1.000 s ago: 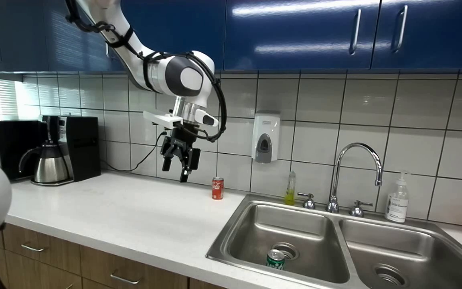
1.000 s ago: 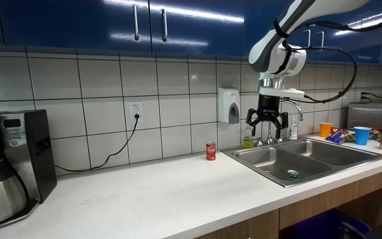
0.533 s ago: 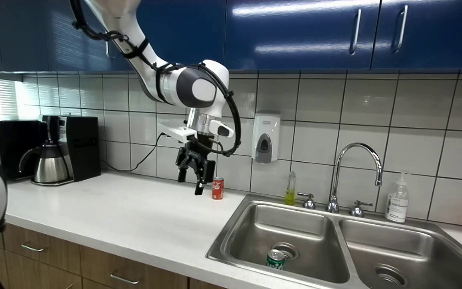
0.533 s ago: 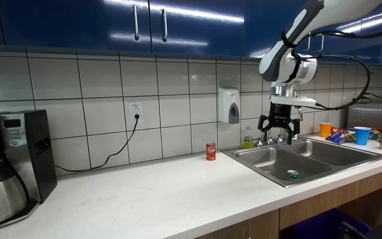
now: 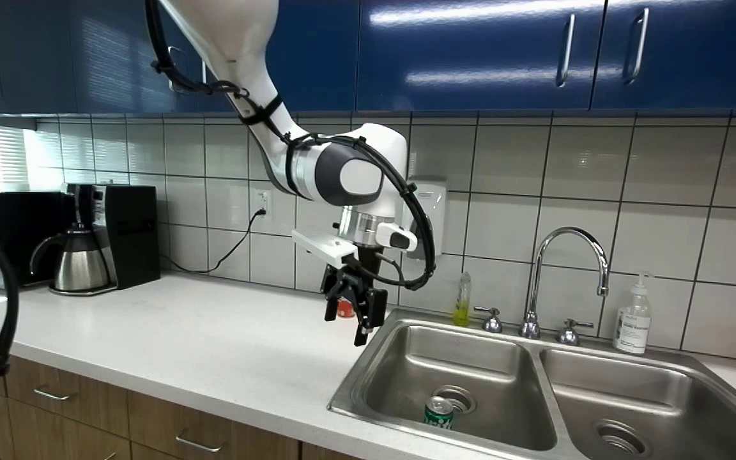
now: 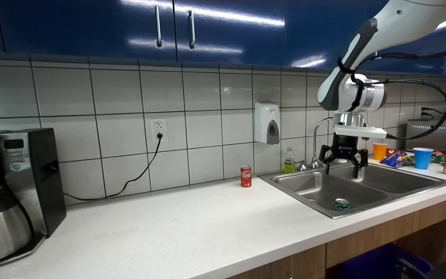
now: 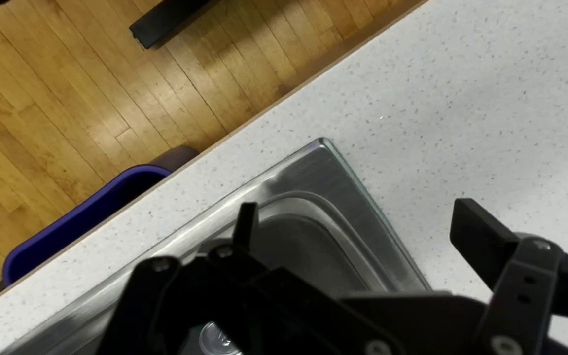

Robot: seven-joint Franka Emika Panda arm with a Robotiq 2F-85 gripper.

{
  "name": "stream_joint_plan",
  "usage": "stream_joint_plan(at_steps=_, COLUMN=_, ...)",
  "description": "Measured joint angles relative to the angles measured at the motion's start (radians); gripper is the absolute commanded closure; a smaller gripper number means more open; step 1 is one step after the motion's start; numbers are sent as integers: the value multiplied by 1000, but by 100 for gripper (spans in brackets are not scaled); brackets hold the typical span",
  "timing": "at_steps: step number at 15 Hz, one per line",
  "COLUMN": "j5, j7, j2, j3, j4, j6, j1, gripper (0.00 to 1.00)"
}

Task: Remove the green can from the sink and put it on the counter

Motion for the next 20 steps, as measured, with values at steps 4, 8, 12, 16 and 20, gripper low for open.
stream_joint_plan(at_steps=4, j5=0, j7=-15, j2=86, j3=-9, j4=34, j6=73, j1=-17, gripper=0)
stream_joint_plan(at_steps=8, j5=7, j7=-16, j2=186, j3=-9, j4=94, j6=116, j1=-25, gripper=0)
stream_joint_plan(at_steps=12, j5=13, j7=-16, j2=282, j3=-9, j4=177, j6=126, j1=-42, gripper=0)
stream_joint_plan(at_steps=16, j5=14, j7=-16, j2=358, j3=-8, j4=268, j6=126, j1=-67, gripper=0)
stream_joint_plan(at_steps=20, j5=21, j7=-16, j2=418, j3=-4, j4=339, j6=126, j1=-88, gripper=0)
